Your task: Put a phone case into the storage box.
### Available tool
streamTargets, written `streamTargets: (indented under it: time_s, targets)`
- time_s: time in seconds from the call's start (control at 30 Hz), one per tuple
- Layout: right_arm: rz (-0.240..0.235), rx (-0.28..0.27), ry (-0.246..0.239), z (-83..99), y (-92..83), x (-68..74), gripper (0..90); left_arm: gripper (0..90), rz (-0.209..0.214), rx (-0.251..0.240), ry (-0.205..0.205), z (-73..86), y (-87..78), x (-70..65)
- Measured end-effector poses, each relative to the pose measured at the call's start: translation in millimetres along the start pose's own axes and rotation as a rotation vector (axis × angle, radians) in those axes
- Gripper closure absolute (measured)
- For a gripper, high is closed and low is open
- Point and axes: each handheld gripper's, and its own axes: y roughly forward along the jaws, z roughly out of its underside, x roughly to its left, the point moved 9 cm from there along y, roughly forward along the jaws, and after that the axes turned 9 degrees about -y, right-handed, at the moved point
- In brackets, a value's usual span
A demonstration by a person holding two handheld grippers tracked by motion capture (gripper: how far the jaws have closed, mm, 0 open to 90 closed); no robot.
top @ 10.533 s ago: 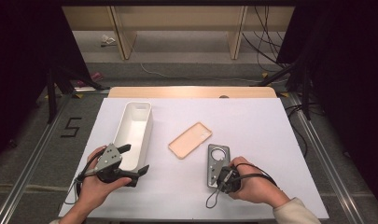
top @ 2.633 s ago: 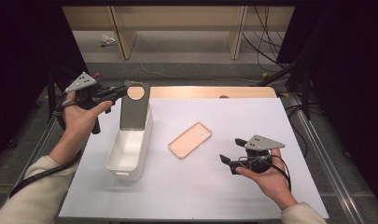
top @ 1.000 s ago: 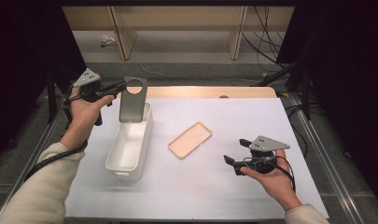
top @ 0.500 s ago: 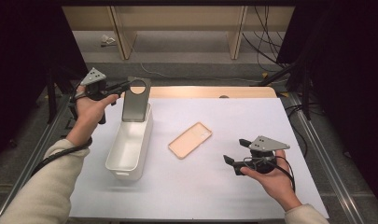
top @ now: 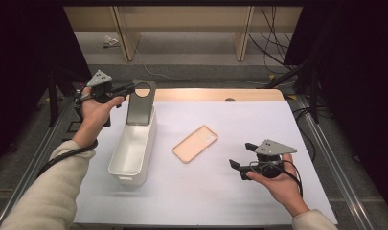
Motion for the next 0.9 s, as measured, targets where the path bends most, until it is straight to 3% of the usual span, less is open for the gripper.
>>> streamTargets:
  time_s: [0.9]
  targets:
    - [-0.003,0.001,-0.001,0.3,0.8,0.2,16.9,81.7,-0.032,0.038,-0.044,17.1,10.9,17.2]
